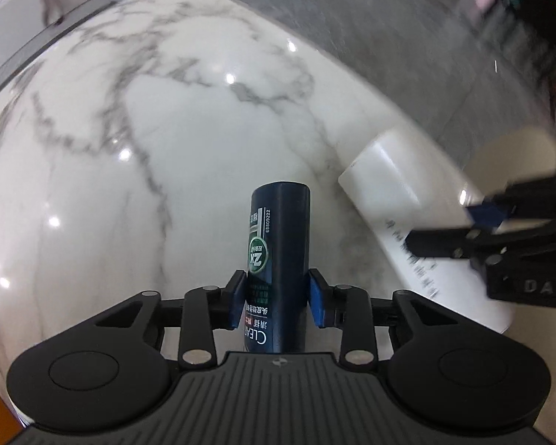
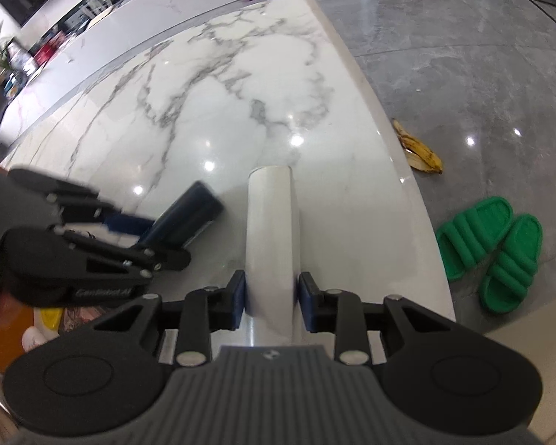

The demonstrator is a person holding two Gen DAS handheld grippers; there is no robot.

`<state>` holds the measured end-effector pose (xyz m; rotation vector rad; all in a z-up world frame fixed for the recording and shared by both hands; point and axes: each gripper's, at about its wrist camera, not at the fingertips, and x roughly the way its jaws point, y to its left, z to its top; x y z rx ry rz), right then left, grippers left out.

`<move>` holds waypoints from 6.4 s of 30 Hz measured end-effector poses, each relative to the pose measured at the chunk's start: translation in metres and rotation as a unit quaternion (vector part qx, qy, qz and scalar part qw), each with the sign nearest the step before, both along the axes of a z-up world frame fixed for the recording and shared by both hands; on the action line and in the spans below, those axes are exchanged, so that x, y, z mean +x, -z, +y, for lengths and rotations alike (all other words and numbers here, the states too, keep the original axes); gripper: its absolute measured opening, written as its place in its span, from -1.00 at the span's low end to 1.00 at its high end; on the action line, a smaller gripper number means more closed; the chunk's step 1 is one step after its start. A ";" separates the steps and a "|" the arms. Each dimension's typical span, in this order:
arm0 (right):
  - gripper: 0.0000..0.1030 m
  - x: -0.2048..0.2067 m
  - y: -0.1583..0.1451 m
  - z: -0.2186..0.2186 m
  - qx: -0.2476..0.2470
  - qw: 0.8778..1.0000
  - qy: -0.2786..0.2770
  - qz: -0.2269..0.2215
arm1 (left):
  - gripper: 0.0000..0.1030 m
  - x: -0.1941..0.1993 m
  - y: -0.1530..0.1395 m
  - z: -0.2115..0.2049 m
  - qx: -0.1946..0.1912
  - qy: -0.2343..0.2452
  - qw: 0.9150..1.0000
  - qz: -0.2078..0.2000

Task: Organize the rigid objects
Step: 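Carry the bottle and white box over the orange box and lower them inside, then open left tool to release the bottle while right tool lowers and releases the white box, then withdraw both tools from the orange box toward the plaid case and printed card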

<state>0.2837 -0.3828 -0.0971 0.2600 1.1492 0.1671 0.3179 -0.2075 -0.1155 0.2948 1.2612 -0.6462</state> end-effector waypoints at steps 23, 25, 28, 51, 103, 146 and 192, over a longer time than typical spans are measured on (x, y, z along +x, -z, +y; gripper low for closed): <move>-0.44 -0.082 -0.158 0.193 0.075 0.969 -0.161 -0.171 | -0.28 -0.111 -0.173 0.223 -0.151 -0.181 0.962 -0.139; -0.44 -0.087 -0.174 0.221 0.081 0.961 -0.187 -0.185 | -0.28 -0.117 -0.184 0.251 -0.147 -0.199 0.959 -0.139; -0.44 -0.090 -0.188 0.267 0.087 0.951 -0.225 -0.192 | -0.28 -0.119 -0.185 0.286 -0.132 -0.232 0.955 -0.130; -0.44 -0.009 -0.074 0.413 -0.072 0.955 -0.284 -0.053 | -0.28 0.002 -0.028 0.355 -0.157 -0.280 0.946 0.034; -0.44 0.031 -0.041 0.492 -0.245 0.933 -0.264 -0.029 | -0.15 -0.045 -0.029 0.386 -0.151 -0.260 0.953 -0.036; -0.43 -0.026 -0.040 0.463 -0.264 0.788 -0.550 -0.083 | -0.31 -0.064 -0.023 0.350 -0.050 -0.155 0.984 -0.066; -0.49 -0.039 -0.088 0.367 -0.133 0.931 -0.221 -0.258 | -0.51 -0.027 -0.039 0.362 -0.109 -0.279 0.949 -0.095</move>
